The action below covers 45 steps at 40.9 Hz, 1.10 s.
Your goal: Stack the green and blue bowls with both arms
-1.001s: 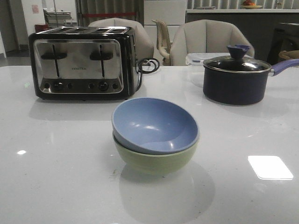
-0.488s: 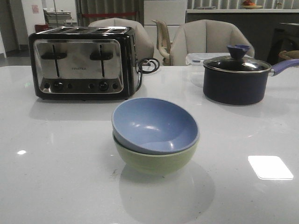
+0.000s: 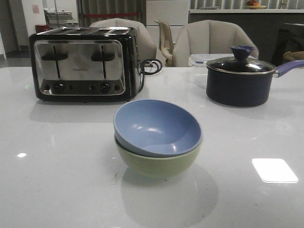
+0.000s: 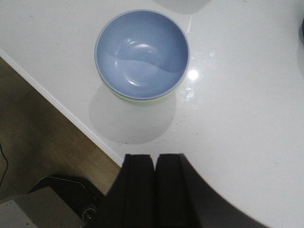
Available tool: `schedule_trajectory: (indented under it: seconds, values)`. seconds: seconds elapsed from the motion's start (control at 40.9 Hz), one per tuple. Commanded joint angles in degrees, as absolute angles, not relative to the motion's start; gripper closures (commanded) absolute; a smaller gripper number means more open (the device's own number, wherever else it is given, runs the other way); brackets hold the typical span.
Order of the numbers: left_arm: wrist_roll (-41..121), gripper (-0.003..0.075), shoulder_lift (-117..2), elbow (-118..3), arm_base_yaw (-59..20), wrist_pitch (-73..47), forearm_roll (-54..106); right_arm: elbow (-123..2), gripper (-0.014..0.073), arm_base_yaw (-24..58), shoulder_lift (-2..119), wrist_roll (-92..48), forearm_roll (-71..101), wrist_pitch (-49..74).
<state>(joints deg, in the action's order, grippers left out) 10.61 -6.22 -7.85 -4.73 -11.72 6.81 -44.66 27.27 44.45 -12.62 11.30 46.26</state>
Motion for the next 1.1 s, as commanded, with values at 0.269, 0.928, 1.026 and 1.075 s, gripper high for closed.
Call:
schedule_trajectory:
  seconds: [0.269,0.928,1.026,1.075]
  values:
    - [10.52,0.0621,1.31,0.59,-3.51,3.63,8.85,-46.24,0.0547,27.04,44.02,-12.95,11.63,43.16]
    - [2.58,0.062,1.33,0.59,-1.25,3.51,3.39,-46.24,0.0547,27.04,44.02,-12.95,11.63,43.16]
    - [2.58,0.0621,1.33,0.59,-1.25,3.62,2.77,-46.24,0.0547,27.04,44.02,-12.95,11.63,43.16]
    - [2.58,0.0621,1.33,0.59,-1.25,3.62,2.77,-46.24,0.0547,27.04,44.02,-12.95,11.63,43.16]
